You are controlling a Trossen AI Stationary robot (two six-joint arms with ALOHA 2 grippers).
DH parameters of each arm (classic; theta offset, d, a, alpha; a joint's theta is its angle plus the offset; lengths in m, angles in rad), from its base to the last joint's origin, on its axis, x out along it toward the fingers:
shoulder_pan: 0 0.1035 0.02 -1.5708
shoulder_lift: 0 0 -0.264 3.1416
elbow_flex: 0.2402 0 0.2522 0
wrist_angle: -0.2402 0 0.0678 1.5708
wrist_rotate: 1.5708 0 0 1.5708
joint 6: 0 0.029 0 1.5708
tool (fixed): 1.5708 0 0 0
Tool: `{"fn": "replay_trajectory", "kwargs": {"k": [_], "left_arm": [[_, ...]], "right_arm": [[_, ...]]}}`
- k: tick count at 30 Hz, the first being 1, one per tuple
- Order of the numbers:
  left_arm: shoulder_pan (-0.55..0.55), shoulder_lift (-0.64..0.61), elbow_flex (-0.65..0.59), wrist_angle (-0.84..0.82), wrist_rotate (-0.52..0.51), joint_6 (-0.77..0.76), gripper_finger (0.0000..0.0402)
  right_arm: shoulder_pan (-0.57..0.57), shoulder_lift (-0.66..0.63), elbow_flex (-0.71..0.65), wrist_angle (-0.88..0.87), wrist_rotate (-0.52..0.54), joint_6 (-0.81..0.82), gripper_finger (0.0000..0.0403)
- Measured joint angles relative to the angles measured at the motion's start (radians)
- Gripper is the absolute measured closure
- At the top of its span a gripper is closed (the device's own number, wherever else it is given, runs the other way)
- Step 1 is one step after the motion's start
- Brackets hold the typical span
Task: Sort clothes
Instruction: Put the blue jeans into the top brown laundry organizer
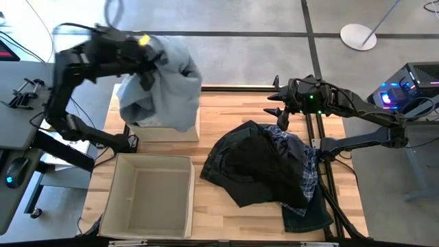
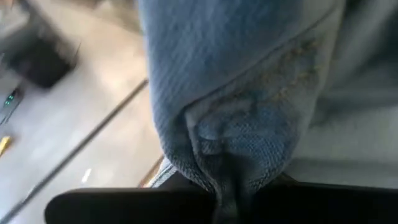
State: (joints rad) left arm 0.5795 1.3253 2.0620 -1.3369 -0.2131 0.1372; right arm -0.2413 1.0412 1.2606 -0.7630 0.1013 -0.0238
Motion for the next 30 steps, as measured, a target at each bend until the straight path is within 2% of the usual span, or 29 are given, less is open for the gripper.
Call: {"fn": "replay_trajectory", "kwargs": {"k": [3, 6, 8, 14, 16, 17, 20, 22, 30], "left_arm": [[0.05, -0.002, -0.198, 0.053, -0.058, -0.011, 0.0394], [0.101, 0.009, -0.403, 0.106, -0.056, -0.031, 0.0394], [0.124, 0.002, -0.533, 0.147, -0.011, -0.034, 0.0394], [0.137, 0.012, -0.879, 0.359, 0.234, -0.034, 0.0394], [0.139, 0.024, -0.968, 0.444, 0.278, -0.03, 0.0394], [0.137, 0.029, -0.995, 0.484, 0.268, -0.022, 0.0394], [0.11, 0.036, -1.012, 0.528, 0.161, -0.015, 0.039], [0.113, 0.036, -0.987, 0.526, 0.167, -0.031, 0.0376], [0.123, 0.041, -0.707, 0.276, 0.185, -0.021, 0.0256]], "right_arm": [[0.0, 0.0, 0.0, -0.011, 0.0, -0.004, 0.0185], [0.0, 0.0, 0.0, -0.027, 0.0, -0.019, 0.0185], [0.0, 0.0, 0.0, -0.038, 0.0, -0.025, 0.0185], [0.0, 0.0, 0.0, -0.041, 0.0, -0.029, 0.0185], [0.0, 0.0, 0.0, -0.04, 0.0, -0.026, 0.0185], [0.0, 0.0, 0.0, -0.04, 0.0, -0.021, 0.0185], [0.0, 0.0, 0.0, -0.033, 0.0, -0.009, 0.0185], [0.0, 0.0, 0.0, -0.034, 0.0, -0.002, 0.0185], [0.0, 0.0, 0.0, -0.034, 0.0, 0.001, 0.0185]]}}
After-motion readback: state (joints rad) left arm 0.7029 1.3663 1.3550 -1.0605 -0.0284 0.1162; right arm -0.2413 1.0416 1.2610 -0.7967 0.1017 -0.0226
